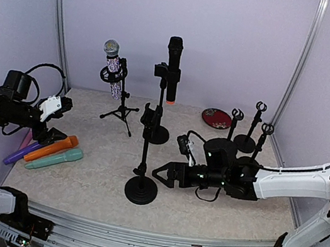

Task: Remove the microphone from the stand

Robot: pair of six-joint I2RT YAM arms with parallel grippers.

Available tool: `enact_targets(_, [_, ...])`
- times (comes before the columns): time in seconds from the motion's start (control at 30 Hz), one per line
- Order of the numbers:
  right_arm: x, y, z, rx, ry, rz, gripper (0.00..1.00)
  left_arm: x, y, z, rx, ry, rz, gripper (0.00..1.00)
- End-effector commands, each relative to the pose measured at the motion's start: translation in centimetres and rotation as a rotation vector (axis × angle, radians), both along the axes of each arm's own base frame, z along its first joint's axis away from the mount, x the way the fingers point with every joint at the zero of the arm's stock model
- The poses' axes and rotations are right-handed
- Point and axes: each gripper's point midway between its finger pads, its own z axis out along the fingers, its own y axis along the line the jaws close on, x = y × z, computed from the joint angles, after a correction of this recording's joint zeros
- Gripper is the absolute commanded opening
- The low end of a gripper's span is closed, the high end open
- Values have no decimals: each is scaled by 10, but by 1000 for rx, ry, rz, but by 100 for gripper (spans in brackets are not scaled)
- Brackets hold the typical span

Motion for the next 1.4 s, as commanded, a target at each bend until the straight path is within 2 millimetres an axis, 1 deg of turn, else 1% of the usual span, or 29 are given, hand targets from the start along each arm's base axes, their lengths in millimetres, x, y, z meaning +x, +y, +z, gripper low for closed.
enact_targets(0.0, [-19, 9, -1, 71, 172, -57, 92, -1, 0, 0, 6, -3, 1, 78])
enact_targets(0.17, [-22, 19, 4, 236, 361, -117, 91, -2, 1, -1, 12, -2, 3, 78])
enact_targets(0.3, [-20, 23, 7, 332, 442, -153, 91, -5, 2, 0, 22, -11, -4, 78])
enact_targets(0.33, [-19, 27, 11, 361, 455, -148, 90, -5, 2, 0, 23, -15, -3, 78])
enact_targets(0.37, [-21, 31, 11, 377, 474, -135, 89, -5, 2, 1, 23, -16, -5, 78])
enact_targets(0.43, [-23, 41, 14, 397, 504, -121, 85, -5, 2, 2, 25, -20, -4, 78])
enact_targets(0.47, [-25, 47, 10, 391, 521, -123, 84, -5, 2, 2, 27, -22, -4, 77])
enact_targets(0.5, [-25, 54, 13, 400, 538, -124, 82, -5, 2, 2, 27, -22, -4, 77])
enact_targets(0.6, [-28, 68, 11, 409, 583, -129, 78, -6, 2, 3, 26, -23, -3, 78])
enact_targets(0.73, [-27, 77, 8, 437, 612, -184, 75, -7, 2, 3, 26, -26, -5, 78])
enact_targets(0.83, [-24, 85, 10, 480, 614, -214, 72, -8, 2, 3, 25, -24, -7, 78])
enact_targets(0.9, [-21, 91, 7, 487, 623, -229, 69, -8, 2, 3, 26, -26, -6, 78])
enact_targets(1.0, [-13, 90, 2, 497, 634, -283, 62, -7, 3, 4, 29, -32, -2, 78])
enact_targets(1.17, [2, 85, 10, 541, 583, -352, 52, -9, 4, 2, 37, -36, -5, 77])
enact_targets(1.33, [9, 81, 11, 549, 572, -365, 41, -11, 5, 1, 48, -40, -7, 78])
enact_targets(1.37, [11, 80, 11, 548, 569, -365, 37, -11, 5, 1, 49, -41, -7, 78])
